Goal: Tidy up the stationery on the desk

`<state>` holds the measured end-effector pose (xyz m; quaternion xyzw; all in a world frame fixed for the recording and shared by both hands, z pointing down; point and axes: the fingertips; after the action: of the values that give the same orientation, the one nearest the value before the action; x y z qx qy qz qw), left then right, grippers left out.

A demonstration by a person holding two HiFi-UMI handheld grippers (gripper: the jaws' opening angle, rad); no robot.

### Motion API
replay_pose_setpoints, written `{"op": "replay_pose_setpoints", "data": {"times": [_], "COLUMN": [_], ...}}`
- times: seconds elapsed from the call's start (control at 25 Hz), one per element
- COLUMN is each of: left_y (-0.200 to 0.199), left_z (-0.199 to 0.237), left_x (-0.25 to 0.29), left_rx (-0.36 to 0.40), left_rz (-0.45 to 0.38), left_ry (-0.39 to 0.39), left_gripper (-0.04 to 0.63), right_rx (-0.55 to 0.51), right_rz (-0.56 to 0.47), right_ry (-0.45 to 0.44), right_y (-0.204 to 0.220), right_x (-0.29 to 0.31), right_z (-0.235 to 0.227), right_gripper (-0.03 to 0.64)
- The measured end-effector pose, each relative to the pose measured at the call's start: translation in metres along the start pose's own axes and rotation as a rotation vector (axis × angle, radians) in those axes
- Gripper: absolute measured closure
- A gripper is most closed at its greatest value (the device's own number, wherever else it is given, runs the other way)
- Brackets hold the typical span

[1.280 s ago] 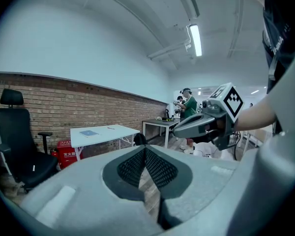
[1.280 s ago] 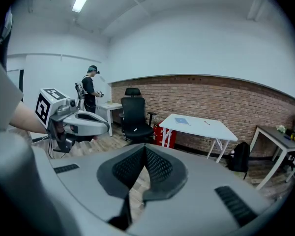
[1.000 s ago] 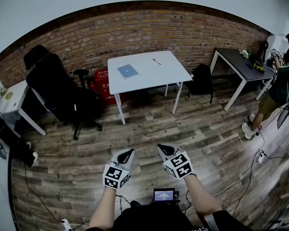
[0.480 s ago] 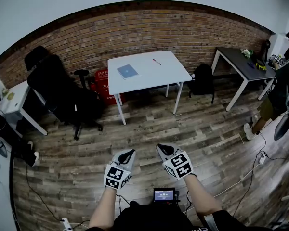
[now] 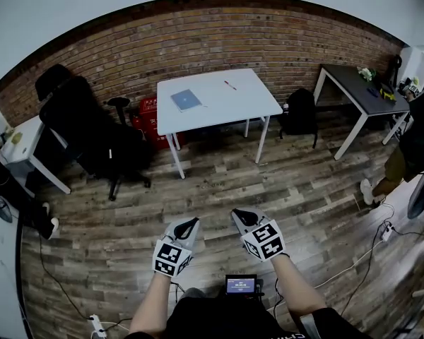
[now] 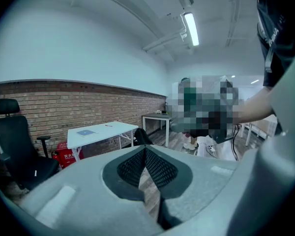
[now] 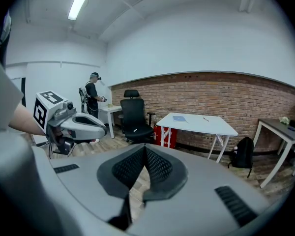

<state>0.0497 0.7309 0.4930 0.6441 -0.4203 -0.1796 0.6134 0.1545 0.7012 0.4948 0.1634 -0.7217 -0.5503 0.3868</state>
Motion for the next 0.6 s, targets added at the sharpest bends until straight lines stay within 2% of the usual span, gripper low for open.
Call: {"op": "replay_pose_setpoints", "data": {"times": [0.28,0.6], "left_y": [0.007,0.02], "left_z": [0.023,0.092], "left_x": [0.014,0.059], "left_rx": [-0.013,-0.021], "left_rz": [0.015,0.009], "left_ry": [0.014,0.061], "left_gripper": [0.584,0.584], "right_rx": [0.009,-0.011], "right_rz": [0.016,0.031], "right_ry": [0.006,0.063], "right_y": [-0.005,-0.026], "right_x": [0.023,0.091], "right_z": [-0.01,-0.037], "right_gripper": [0.609,0.609]}}
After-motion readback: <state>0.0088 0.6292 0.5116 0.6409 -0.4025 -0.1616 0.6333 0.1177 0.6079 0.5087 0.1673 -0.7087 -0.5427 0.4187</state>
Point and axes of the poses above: the fingertips, and each gripper's own axes: x forward along the fingers, z to its left, y out of its underside, and after that the axes turned 6 degrees about x, right-handed
